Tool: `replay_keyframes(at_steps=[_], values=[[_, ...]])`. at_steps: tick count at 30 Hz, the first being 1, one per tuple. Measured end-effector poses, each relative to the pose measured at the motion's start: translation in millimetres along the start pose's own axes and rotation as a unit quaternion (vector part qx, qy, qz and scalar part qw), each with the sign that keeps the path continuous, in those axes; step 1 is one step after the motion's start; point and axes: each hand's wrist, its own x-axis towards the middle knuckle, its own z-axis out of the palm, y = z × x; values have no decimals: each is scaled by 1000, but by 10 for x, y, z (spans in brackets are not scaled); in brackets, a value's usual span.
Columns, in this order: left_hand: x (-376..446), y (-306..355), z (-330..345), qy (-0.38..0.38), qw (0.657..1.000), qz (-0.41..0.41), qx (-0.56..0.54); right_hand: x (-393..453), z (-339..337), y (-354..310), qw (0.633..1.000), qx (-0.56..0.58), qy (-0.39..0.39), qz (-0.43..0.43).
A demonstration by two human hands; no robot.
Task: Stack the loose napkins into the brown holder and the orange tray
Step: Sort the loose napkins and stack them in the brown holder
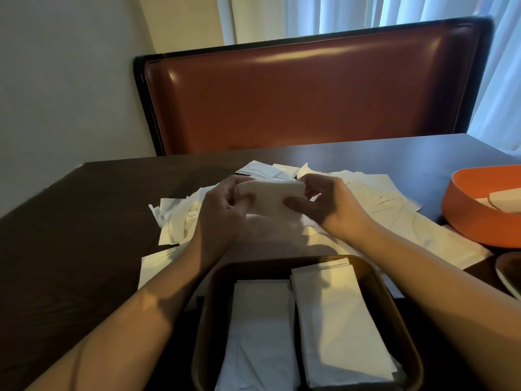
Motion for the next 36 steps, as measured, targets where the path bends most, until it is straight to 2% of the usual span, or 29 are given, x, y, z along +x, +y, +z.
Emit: replay_keyframes(at_steps=[3, 5, 6, 8, 10, 12, 14, 16, 18, 21, 22, 24, 25, 27, 29, 33, 36], values=[[-22, 38, -13, -28, 999, 6, -40, -16, 20, 7, 1000, 13, 4, 6], [-12, 15, -1, -27, 996, -17, -82, -17, -13, -62, 996, 87, 21, 14], [8, 4, -10, -31, 988, -49, -142, -12, -42, -109, 990, 136, 25, 20], [31, 22, -41, -91, 944, -126, -291, 6, -111, -192, 976, 214, 23, 26], [41, 31, -67, -165, 896, -202, -358, 12, -149, -248, 970, 244, 6, 14], [32, 49, -70, -240, 873, -248, -344, 10, -126, -293, 976, 218, -4, 5], [22, 111, -64, -327, 846, -249, -339, 10, -76, -329, 986, 166, -1, -11], [-14, 218, -64, -349, 820, -290, -350, 21, -15, -322, 994, 97, 14, -38], [-42, 204, -74, -333, 808, -323, -363, 28, 33, -314, 996, 71, 29, -51], [-36, 113, -82, -394, 768, -291, -412, 68, 15, -302, 996, 60, 37, -54], [-16, 55, -90, -380, 758, -294, -441, 84, -43, -276, 995, 83, 47, -37], [12, 54, -83, -335, 759, -303, -469, 103, -189, -186, 983, 153, 98, 15], [20, 46, -84, -296, 766, -310, -479, 110, -271, -122, 984, 107, 142, 29], [25, 111, -78, -206, 794, -326, -471, 102, -436, 32, 974, -70, 206, 62], [28, 114, -78, -155, 816, -334, -446, 88, -525, 165, 960, -169, 190, 117], [0, 190, -90, -143, 819, -333, -444, 86, -577, 338, 919, -332, 93, 193], [39, 272, -151, -135, 830, -319, -437, 84, -599, 330, 912, -348, 74, 207]])
